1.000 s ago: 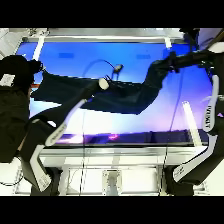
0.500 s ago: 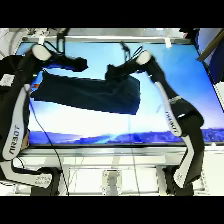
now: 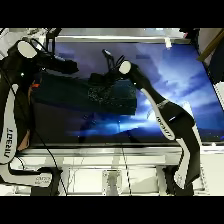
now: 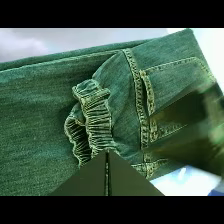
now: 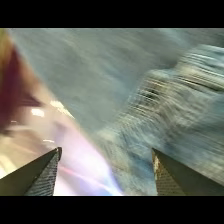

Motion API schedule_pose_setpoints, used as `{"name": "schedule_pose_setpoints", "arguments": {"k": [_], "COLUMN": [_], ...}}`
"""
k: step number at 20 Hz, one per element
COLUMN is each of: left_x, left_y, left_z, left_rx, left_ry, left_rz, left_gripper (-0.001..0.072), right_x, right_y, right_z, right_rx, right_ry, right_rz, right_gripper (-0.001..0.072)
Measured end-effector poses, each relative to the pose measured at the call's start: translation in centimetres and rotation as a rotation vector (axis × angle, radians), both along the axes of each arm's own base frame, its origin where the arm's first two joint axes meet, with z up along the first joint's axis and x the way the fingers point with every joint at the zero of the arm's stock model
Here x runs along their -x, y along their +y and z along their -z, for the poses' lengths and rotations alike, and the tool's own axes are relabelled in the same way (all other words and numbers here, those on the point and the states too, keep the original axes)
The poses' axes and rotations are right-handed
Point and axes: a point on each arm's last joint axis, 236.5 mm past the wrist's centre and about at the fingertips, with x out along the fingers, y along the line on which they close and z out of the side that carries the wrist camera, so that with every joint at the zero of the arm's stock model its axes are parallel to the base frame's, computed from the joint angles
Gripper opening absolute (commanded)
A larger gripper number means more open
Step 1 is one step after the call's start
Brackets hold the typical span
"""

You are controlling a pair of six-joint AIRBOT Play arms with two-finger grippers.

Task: Fold the clothes and pants, and hang the long-sleeved shirts on hangers.

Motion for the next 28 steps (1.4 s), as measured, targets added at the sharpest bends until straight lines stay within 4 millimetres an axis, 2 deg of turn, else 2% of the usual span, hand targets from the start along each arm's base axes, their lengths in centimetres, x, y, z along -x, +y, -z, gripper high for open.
{"name": "schedule_pose_setpoints", "arguments": {"k": [1, 3, 4, 6, 8, 10, 13, 16, 19, 23, 24, 25, 26, 28], "left_x": [0.0, 0.1, 0.1, 0.2, 0.2, 0.2, 0.2, 0.2, 0.2, 0.2, 0.2, 0.2, 0.2, 0.1], "left_y": [0.0, 0.2, 0.2, 0.2, 0.2, 0.2, 0.2, 0.2, 0.2, 0.2, 0.2, 0.2, 0.2, 0.3], "left_z": [0.0, 0.1, 0.1, 0.1, 0.1, 0.1, 0.1, 0.1, 0.1, 0.1, 0.1, 0.1, 0.1, 0.3], "left_rx": [-0.002, -0.008, -0.008, -0.009, -0.009, -0.010, -0.009, -0.009, -0.009, -0.009, -0.009, -0.009, -0.009, -0.014], "left_ry": [0.001, 0.004, 0.003, 0.004, 0.005, 0.005, 0.005, 0.006, 0.006, 0.006, 0.006, 0.006, 0.006, 0.008], "left_rz": [0.001, 0.002, 0.003, 0.003, 0.004, 0.003, 0.002, 0.002, 0.002, 0.001, 0.001, 0.001, 0.001, 0.000], "left_gripper": [0.0013, 0.0013, 0.0013, 0.0013, 0.0013, 0.0013, 0.0013, 0.0013, 0.0013, 0.0013, 0.0014, 0.0013, 0.0014, 0.0013], "right_x": [-0.6, -1.1, -1.0, -0.6, -0.2, -0.3, 0.1, 0.6, -0.2, -0.5, -0.4, -0.2, 0.2, 0.8], "right_y": [-3.2, -10.9, -14.7, -21.1, -25.0, -26.7, -26.7, -24.1, -21.2, -18.8, -18.3, -17.7, -17.2, -16.3], "right_z": [-0.1, 0.5, 1.0, 2.7, 4.6, 6.7, 10.5, 12.7, 13.2, 13.6, 13.8, 13.8, 13.8, 13.1], "right_rx": [0.066, 0.222, 0.280, 0.336, 0.297, 0.193, 0.023, -0.147, -0.263, -0.298, -0.295, -0.294, -0.293, -0.299], "right_ry": [-0.002, 0.035, 0.073, 0.164, 0.240, 0.295, 0.392, 0.465, 0.454, 0.438, 0.438, 0.441, 0.447, 0.458], "right_rz": [0.014, 0.046, 0.070, 0.123, 0.182, 0.245, 0.304, 0.288, 0.280, 0.268, 0.260, 0.249, 0.234, 0.194], "right_gripper": [0.0633, 0.0633, 0.0633, 0.0631, 0.0631, 0.0639, 0.0639, 0.0639, 0.0639, 0.0625, 0.0552, 0.0323, 0.0028, 0.0039]}}
